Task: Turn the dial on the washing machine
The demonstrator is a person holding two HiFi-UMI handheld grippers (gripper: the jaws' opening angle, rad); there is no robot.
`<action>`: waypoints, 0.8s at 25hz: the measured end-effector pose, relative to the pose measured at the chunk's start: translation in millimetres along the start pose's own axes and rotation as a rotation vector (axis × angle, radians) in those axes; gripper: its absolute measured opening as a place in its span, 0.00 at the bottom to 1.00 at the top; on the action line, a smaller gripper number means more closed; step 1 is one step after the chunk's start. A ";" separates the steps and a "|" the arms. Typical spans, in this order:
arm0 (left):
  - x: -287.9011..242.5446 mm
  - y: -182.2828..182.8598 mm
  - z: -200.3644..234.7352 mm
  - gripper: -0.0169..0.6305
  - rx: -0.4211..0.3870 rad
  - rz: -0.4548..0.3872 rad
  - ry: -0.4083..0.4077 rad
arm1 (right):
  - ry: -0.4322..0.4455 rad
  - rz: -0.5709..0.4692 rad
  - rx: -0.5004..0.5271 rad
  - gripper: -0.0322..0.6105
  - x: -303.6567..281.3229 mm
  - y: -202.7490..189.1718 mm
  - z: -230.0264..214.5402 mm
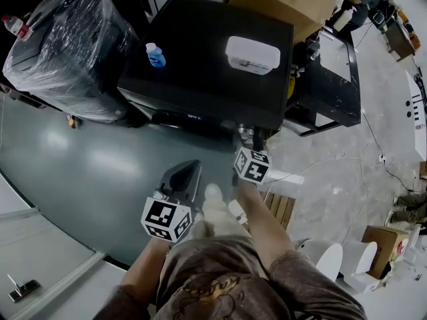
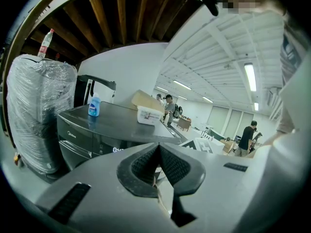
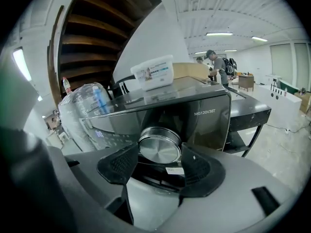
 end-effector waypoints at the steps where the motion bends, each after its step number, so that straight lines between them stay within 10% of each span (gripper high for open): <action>1: -0.6 0.4 -0.3 0.02 -0.001 0.000 -0.002 | 0.005 0.003 -0.011 0.47 0.1 0.2 -0.3; 20: -8.9 5.9 -2.5 0.02 -0.016 -0.005 -0.045 | 0.266 0.033 -0.456 0.46 -0.6 2.9 -16.0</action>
Point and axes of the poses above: the fingertips, and each gripper's own axes: x backward along the fingers, z to its left, y out of its top, the point moved 5 cm from there along x, backward along the fingers, and after that the axes turned 15 degrees about -x, right-handed, at the moved point
